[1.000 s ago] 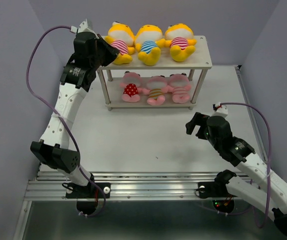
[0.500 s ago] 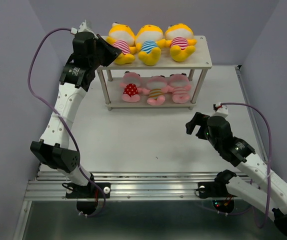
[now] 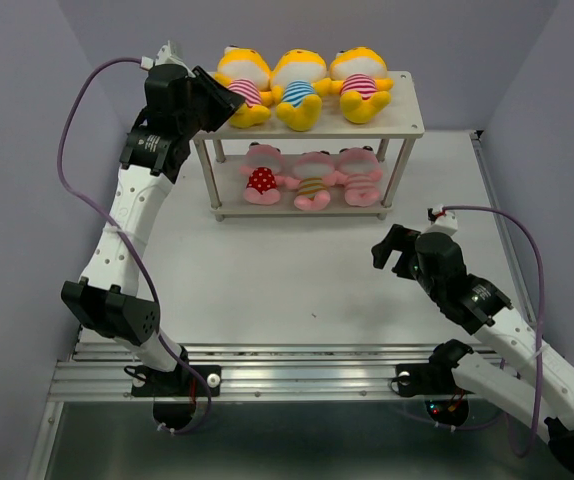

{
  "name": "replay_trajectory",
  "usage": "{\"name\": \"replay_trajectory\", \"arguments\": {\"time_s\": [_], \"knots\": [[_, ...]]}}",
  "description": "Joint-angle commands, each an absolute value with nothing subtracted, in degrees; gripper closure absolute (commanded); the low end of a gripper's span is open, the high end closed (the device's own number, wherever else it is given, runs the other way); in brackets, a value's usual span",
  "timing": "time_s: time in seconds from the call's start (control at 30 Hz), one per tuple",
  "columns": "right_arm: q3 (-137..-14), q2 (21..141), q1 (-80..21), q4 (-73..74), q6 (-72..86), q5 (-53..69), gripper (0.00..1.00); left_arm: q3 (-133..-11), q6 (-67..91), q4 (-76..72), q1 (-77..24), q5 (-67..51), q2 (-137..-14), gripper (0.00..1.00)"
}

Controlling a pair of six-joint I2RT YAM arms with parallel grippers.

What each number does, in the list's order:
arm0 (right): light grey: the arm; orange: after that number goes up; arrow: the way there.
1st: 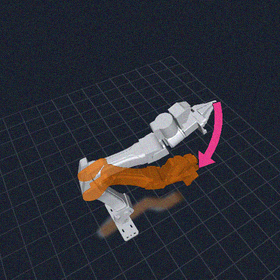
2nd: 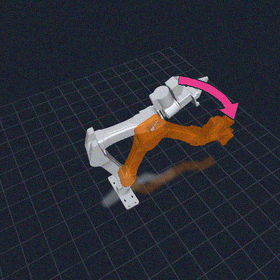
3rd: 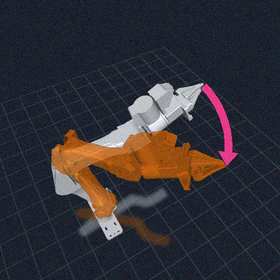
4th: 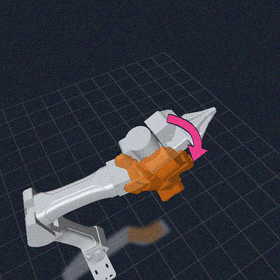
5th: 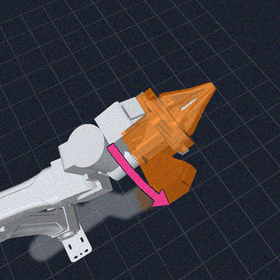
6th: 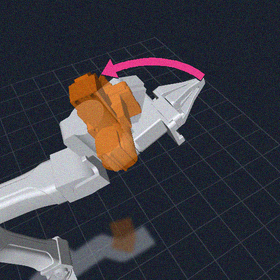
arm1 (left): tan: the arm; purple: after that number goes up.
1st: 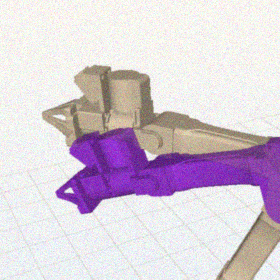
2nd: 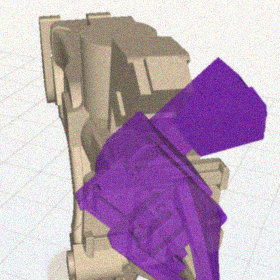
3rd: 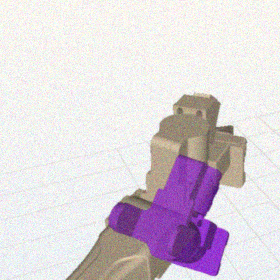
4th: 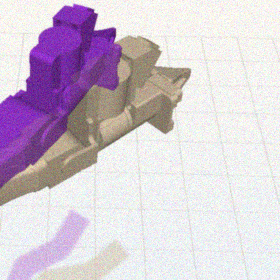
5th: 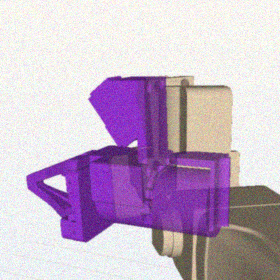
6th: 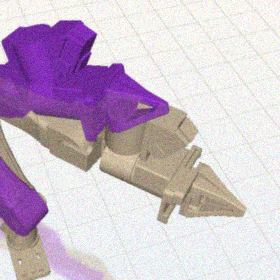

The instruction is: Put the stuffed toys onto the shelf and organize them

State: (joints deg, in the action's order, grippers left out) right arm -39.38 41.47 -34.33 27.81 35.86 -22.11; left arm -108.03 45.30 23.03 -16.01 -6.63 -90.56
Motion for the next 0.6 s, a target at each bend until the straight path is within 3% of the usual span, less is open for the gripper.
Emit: {"name": "replay_trajectory", "arguments": {"time_s": [0.0,0.37,0.57], "knots": [[-39.38,40.78,-34.45,25.31,36.56,-23.47,0.00,-107.93,43.95,22.85,-15.73,-6.77,-89.30,0.64],[-39.46,41.13,-34.45,25.14,36.91,-23.47,0.00,-110.13,40.08,25.31,-15.73,-3.78,-88.33,0.31],[-39.46,41.48,-34.45,25.05,37.00,-23.47,0.00,-111.44,37.62,25.66,-15.65,-4.30,-87.89,0.30]]}}
